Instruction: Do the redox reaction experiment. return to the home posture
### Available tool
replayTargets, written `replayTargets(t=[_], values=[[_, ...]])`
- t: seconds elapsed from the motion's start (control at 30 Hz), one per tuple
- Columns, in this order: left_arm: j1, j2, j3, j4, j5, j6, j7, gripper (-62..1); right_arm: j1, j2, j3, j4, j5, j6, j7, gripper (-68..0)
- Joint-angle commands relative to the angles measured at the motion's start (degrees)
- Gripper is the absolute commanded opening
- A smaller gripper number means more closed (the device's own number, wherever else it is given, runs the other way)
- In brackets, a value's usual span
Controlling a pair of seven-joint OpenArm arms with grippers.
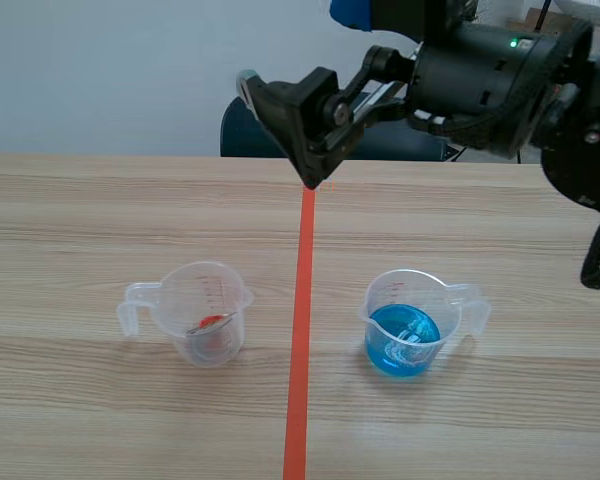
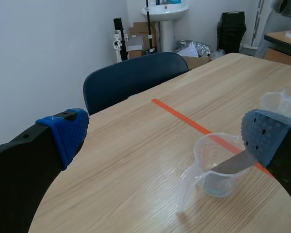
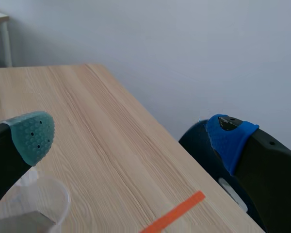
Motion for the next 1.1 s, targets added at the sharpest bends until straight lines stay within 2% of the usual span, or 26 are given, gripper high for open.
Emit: replayTargets(t=[0.0,0.23,0.3,0.4,0.5,0.63,0.73,0.8,0.9,1.07], values=[[-2.6,0.6,-0.3,1.8,-0.2,1.1,1.8,1.4,-2.1,1.4,2.5,1.0,0.3,0.0,1.1,0.4],[-8.0,1.4,-0.3,6.8,-0.2,1.8,9.7,1.4,-13.0,6.1,15.5,1.0,-0.5,0.0,4.3,0.4],[-10.1,2.3,-0.3,7.2,-0.2,1.8,12.3,1.4,-15.5,7.1,18.6,1.0,-2.0,0.1,6.7,0.4],[-13.1,3.5,0.6,7.5,0.3,1.8,16.3,1.4,-18.3,9.2,21.5,1.6,-4.8,0.1,9.0,0.4],[-16.6,4.0,3.8,7.5,0.8,2.2,18.8,1.4,-20.9,12.3,22.2,1.9,-4.6,0.3,9.6,0.4],[-22.0,6.7,9.4,7.4,7.0,3.5,20.8,1.4,-25.8,16.6,22.2,1.9,-4.5,0.2,12.6,0.4],[-25.8,9.3,14.2,7.1,12.3,5.4,20.9,1.4,-29.4,20.3,22.2,1.9,-4.4,0.2,17.6,0.4],[-28.1,10.8,16.9,7.0,13.8,6.5,22.4,1.4,-30.9,21.8,22.3,1.9,-4.1,0.2,19.3,0.4],[-30.6,12.2,19.6,7.0,14.3,6.6,25.0,1.4,-32.9,22.2,22.3,1.9,-2.7,-0.9,19.2,0.4],[-33.3,14.0,21.3,7.0,19.4,8.0,26.9,1.4,-37.2,20.7,23.3,2.5,-2.8,-5.0,19.8,0.4]])
